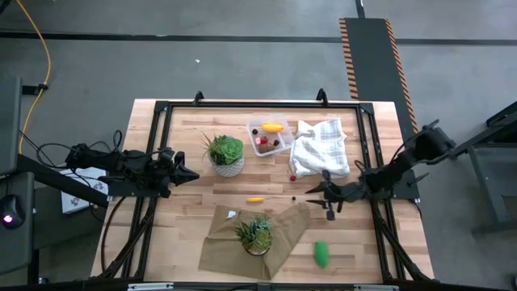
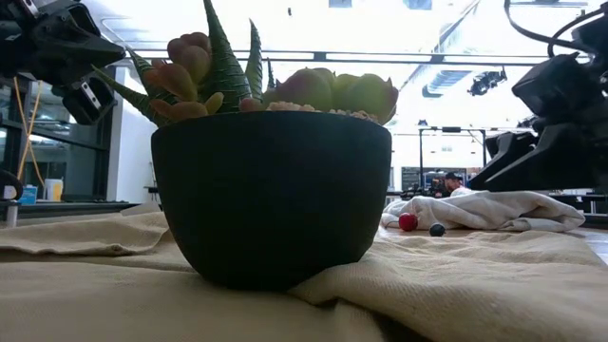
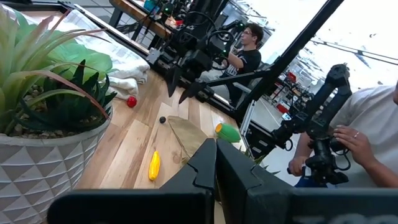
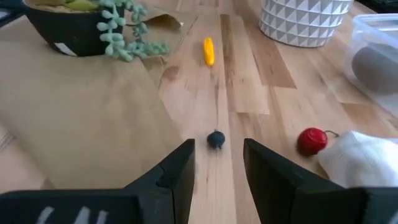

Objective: Pick and placing Produce into tupperware
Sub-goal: Put the blueberry into the transparent bin

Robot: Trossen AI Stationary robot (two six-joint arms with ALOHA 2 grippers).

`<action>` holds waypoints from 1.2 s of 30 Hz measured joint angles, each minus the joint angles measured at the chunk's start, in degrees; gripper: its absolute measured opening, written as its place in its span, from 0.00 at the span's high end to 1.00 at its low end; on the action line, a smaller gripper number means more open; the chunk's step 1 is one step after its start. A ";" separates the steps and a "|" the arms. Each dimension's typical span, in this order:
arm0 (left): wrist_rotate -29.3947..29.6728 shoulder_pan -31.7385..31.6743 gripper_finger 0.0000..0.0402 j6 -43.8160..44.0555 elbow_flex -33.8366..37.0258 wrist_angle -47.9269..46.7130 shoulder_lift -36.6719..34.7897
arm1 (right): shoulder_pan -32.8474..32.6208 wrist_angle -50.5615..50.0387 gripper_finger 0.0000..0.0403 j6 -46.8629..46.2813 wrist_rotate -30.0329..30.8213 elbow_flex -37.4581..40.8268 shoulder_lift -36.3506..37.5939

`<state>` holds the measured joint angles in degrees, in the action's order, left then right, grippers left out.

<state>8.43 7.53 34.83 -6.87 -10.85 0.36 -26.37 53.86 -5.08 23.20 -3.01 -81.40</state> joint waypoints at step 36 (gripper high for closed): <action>0.01 0.00 1.00 0.00 0.00 0.00 0.00 | 6.98 22.43 0.68 1.79 -6.94 -4.81 -24.29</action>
<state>8.44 7.53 34.83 -6.87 -10.85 0.36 -19.39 76.30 -3.29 16.26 -7.81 -105.69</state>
